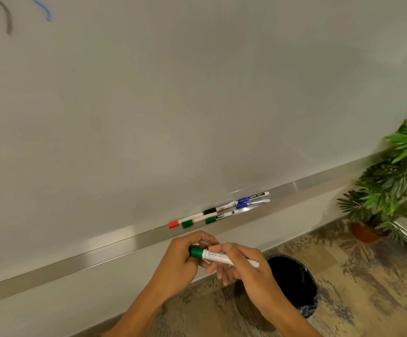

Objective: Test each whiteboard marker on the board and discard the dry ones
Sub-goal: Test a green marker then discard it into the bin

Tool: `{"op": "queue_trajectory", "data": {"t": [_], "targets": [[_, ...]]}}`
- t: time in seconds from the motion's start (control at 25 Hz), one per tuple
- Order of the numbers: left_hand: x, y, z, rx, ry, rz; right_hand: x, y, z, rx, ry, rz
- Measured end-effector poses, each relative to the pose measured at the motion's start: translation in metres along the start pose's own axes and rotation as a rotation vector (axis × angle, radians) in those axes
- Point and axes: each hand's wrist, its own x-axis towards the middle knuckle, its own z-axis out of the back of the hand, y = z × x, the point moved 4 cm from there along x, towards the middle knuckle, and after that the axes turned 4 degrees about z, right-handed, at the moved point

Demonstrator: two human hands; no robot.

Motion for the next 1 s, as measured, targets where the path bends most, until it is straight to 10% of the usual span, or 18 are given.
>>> {"op": "queue_trajectory", "data": {"t": [1.0], "targets": [[0.053, 0.053, -0.190, 0.486, 0.104, 0.284, -0.041, -0.111, 0.199, -0.402, 0.206, -0.218]]}}
